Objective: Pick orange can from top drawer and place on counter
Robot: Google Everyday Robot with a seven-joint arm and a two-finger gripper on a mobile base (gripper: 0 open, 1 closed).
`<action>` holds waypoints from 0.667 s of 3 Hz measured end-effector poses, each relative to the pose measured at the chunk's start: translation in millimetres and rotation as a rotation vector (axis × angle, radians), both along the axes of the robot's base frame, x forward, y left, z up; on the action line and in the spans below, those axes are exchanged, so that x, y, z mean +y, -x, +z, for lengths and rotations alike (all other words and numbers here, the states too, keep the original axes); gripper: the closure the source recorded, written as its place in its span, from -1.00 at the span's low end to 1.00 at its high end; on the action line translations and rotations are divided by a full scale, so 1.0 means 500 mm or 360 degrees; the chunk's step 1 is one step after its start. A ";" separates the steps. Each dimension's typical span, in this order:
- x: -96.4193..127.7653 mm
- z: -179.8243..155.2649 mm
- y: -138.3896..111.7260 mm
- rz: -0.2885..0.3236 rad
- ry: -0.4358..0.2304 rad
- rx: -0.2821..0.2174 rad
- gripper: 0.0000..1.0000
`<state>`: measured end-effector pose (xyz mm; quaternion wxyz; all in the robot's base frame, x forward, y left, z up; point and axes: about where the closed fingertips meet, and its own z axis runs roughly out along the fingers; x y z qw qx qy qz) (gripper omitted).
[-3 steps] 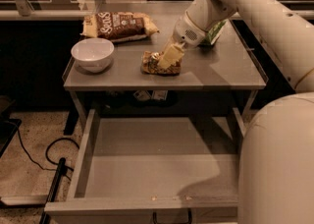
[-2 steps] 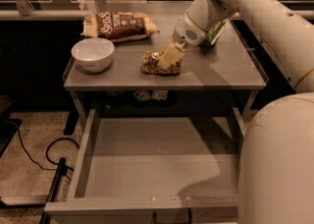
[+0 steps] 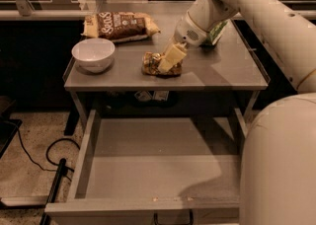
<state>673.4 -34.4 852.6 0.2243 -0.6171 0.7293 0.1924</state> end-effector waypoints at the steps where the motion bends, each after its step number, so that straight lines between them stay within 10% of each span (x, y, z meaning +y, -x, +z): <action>1: 0.000 0.000 0.000 0.0000 0.0000 0.0000 -1.00; 2: 0.000 0.000 0.000 0.0000 0.0000 0.0000 -1.00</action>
Offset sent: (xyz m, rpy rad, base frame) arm 0.0000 0.0000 0.0000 0.0000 0.0000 0.0000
